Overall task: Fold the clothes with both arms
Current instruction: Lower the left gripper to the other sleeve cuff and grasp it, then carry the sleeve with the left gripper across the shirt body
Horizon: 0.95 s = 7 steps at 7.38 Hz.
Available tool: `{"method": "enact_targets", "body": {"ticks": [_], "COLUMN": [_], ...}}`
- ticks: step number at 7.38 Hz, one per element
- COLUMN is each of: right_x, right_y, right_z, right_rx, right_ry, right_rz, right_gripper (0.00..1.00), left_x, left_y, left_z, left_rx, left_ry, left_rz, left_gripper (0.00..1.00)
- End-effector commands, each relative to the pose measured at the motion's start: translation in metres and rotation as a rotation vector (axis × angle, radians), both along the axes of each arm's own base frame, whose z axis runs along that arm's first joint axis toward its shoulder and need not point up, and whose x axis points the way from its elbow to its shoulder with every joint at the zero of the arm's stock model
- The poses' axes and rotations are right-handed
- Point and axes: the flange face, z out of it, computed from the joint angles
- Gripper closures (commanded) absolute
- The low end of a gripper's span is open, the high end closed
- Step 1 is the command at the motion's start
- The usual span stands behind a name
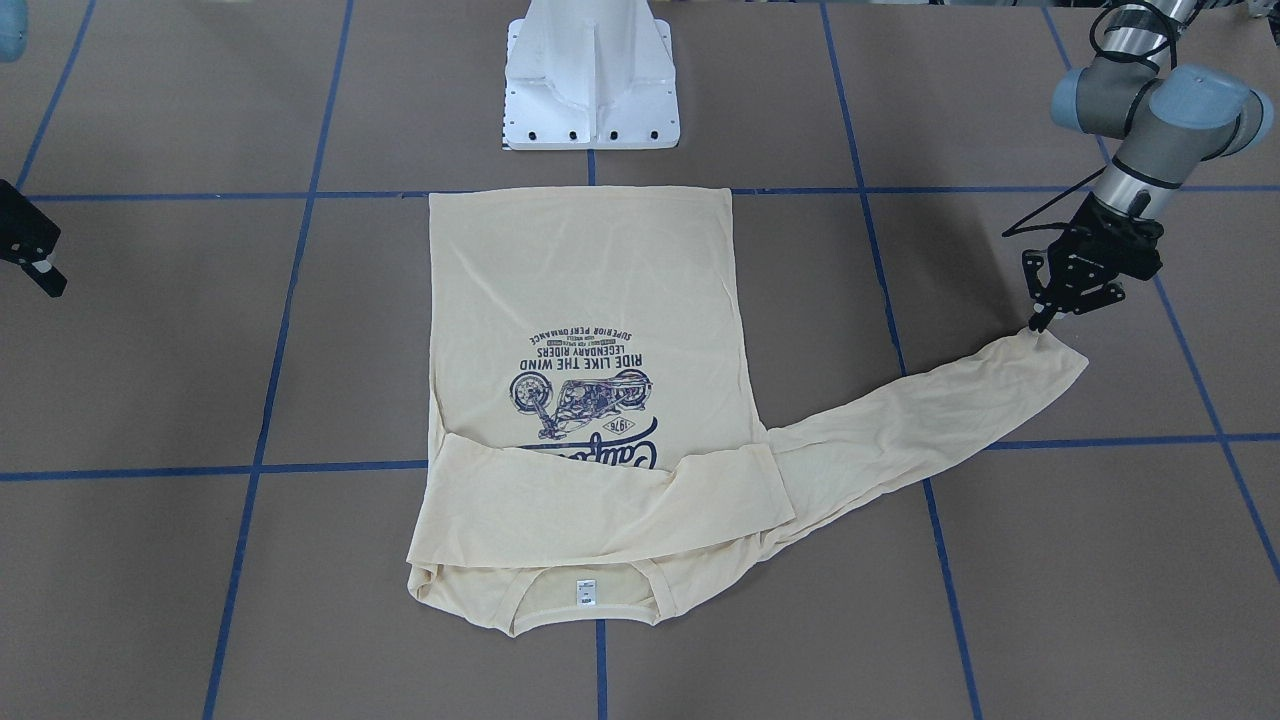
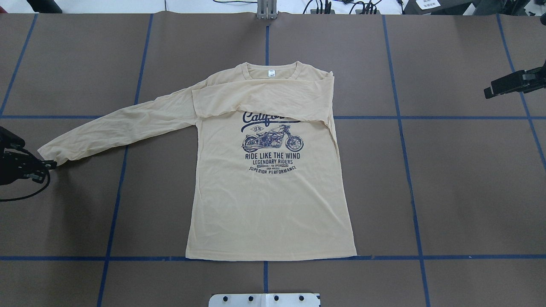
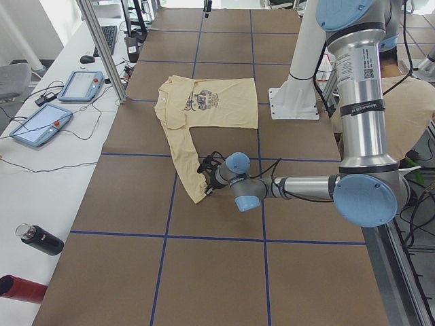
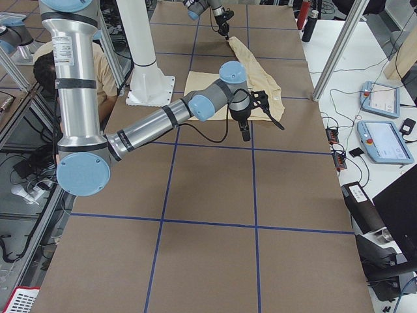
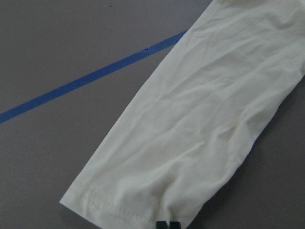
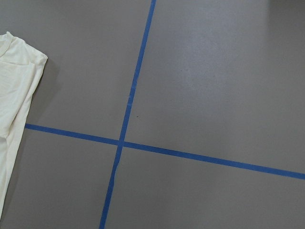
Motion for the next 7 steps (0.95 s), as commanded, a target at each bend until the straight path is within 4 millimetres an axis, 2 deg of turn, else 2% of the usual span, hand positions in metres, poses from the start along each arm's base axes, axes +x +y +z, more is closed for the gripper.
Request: {"method": "enact_targets", "body": {"ticks": [1,2,3,5,6,7], "right_x": [0.0,0.001,0.002,0.003,0.003,0.003], "right_y": [-0.001,-0.001,-0.001,-0.002,-0.002,-0.002], "right_z": [-0.001,0.0,-0.001,-0.003,-0.003,-0.003], "right_rx": [0.001,-0.001,0.0,0.004,0.004,0.003], "right_ry": [-0.001,-0.001,-0.002,-0.003,-0.003,-0.003], "right_rz": [0.001,0.002,0.004,0.008,0.008,0.009], "right_gripper": [0.01,0.01,0.01,0.01,0.01,0.01], "left_x": [-0.008,0.002,0.019,0.056,0.07,0.084], "left_y": [-0.046,-0.084,-0.108,-0.154,-0.167,-0.167], "left_z": [-0.064,-0.133,-0.203,-0.329,-0.394,-0.443], "left_rx": [0.018,0.025,0.031,0.01,-0.01,-0.045], "left_ry": [-0.06,-0.101,-0.106,-0.109,-0.117,-0.091], "left_rz": [0.021,0.018,0.016,0.012,0.013,0.001], "left_gripper": [1.0,1.0,1.0,1.0,1.0,1.0]}}
